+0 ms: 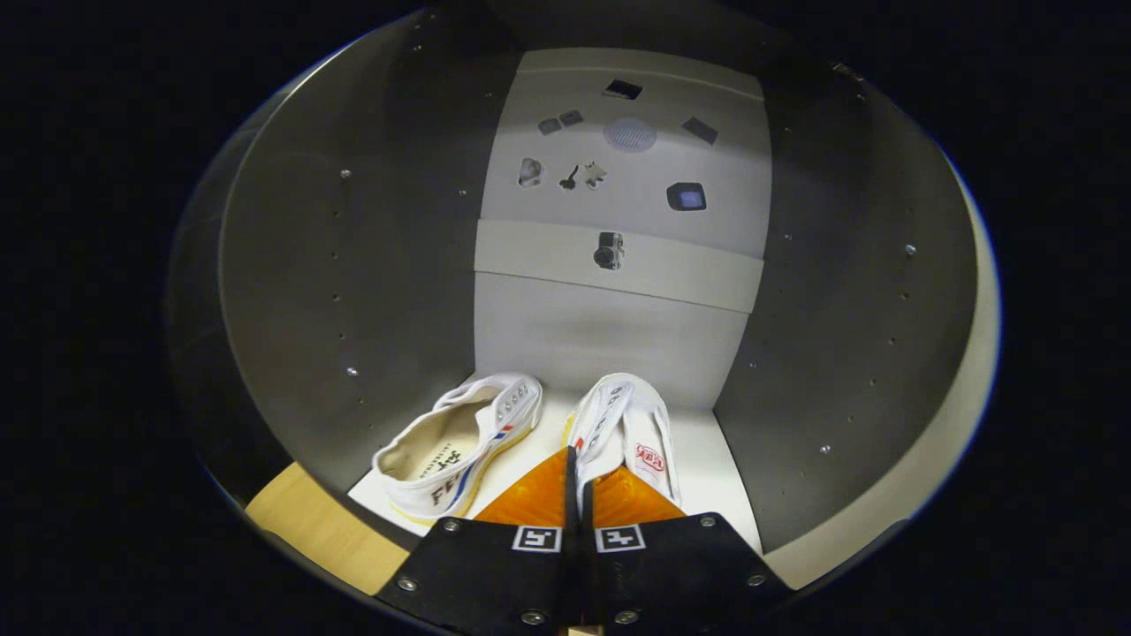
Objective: Open the shoe cabinet door, grab the shoes and put them into the shoe cabinet, then close the shoe cabinet door.
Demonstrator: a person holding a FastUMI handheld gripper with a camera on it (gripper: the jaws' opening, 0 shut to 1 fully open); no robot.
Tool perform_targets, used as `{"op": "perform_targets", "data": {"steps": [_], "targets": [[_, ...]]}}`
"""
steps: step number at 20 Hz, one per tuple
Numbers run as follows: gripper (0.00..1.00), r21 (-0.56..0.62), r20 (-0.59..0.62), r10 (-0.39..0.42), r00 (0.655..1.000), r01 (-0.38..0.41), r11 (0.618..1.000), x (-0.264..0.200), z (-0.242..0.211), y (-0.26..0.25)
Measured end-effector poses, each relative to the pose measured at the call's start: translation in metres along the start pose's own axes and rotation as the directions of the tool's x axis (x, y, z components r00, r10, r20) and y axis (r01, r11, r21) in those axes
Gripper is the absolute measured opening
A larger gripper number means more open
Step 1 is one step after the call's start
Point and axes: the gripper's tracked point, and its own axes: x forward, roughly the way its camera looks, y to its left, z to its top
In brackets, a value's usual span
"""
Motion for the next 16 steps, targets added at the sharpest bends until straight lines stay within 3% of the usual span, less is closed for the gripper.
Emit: {"op": "perform_targets", "data": {"steps": [7, 12, 16], "targets": [[0.0, 0.016, -0.102, 0.003, 0.995, -0.001, 1.0, 0.055, -0.027, -0.009], [0.03, 0.021, -0.125, -0.007, 0.992, 0.01, 1.0, 0.06, -0.032, -0.001], [0.11, 0.036, -0.12, -0.055, 0.991, 0.06, 0.998, 0.048, -0.026, -0.003]]}}
